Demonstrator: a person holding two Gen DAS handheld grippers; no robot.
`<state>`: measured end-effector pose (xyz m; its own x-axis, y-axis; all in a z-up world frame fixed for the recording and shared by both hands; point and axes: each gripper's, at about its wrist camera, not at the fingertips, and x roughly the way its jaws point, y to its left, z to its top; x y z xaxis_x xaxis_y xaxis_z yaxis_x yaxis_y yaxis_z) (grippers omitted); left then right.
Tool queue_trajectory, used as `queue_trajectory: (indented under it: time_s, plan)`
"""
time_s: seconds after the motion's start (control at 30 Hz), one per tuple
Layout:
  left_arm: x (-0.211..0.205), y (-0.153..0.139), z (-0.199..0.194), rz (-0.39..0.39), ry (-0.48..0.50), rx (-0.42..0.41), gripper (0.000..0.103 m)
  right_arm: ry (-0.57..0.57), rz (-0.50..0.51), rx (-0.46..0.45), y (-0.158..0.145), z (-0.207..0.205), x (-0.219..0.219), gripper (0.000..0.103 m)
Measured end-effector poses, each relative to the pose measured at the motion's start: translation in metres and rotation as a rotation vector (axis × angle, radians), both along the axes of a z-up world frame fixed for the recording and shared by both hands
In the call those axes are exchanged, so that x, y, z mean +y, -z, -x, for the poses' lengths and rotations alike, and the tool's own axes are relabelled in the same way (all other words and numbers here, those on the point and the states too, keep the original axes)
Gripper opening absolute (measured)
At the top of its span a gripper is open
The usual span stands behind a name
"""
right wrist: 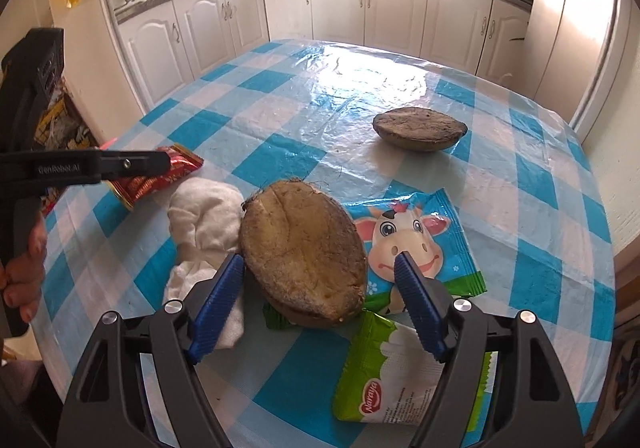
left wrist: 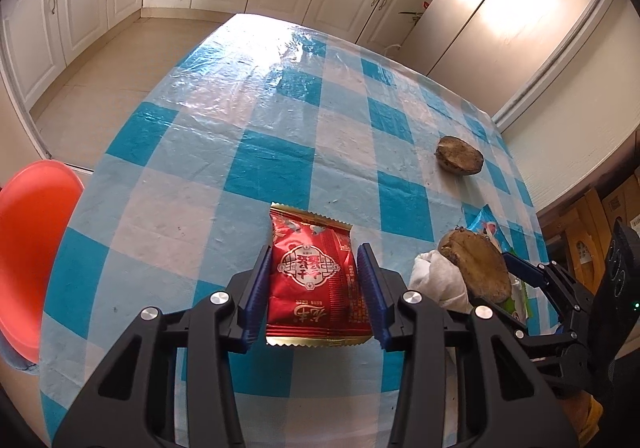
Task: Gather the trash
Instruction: 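Grasp the brown coconut husk piece with the right tool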
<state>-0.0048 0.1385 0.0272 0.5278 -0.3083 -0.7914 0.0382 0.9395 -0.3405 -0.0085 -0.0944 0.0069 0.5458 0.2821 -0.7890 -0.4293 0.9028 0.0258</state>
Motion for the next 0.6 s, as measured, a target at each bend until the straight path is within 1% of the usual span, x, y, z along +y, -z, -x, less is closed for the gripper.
queue_trajectory:
  time_s: [0.3,0.43,0.47,0.53,0.6]
  plan:
    - [0.0044,0.0017,0.0026,0.018,0.008,-0.004,0.043,-0.019,0.061,-0.014,0.0016,-0.002,0.005,0.08]
    - [0.0048,0.0021,0.0026,0.02,0.013,-0.006,0.043,-0.028,0.058,-0.014,0.0034,-0.0057,0.0054,0.08]
    - [0.0053,0.0024,0.0027,0.022,0.013,-0.006,0.043,-0.031,0.058,-0.015,0.0036,-0.0059,0.0057,0.079]
    - [0.0066,0.0022,0.0038,0.025,0.013,-0.01,0.043,-0.039,0.052,-0.02,0.0031,-0.0043,0.0073,0.07]
    - [0.007,0.002,0.0051,0.027,0.013,-0.014,0.043,-0.049,0.046,-0.024,0.0019,-0.0014,0.0099,0.063]
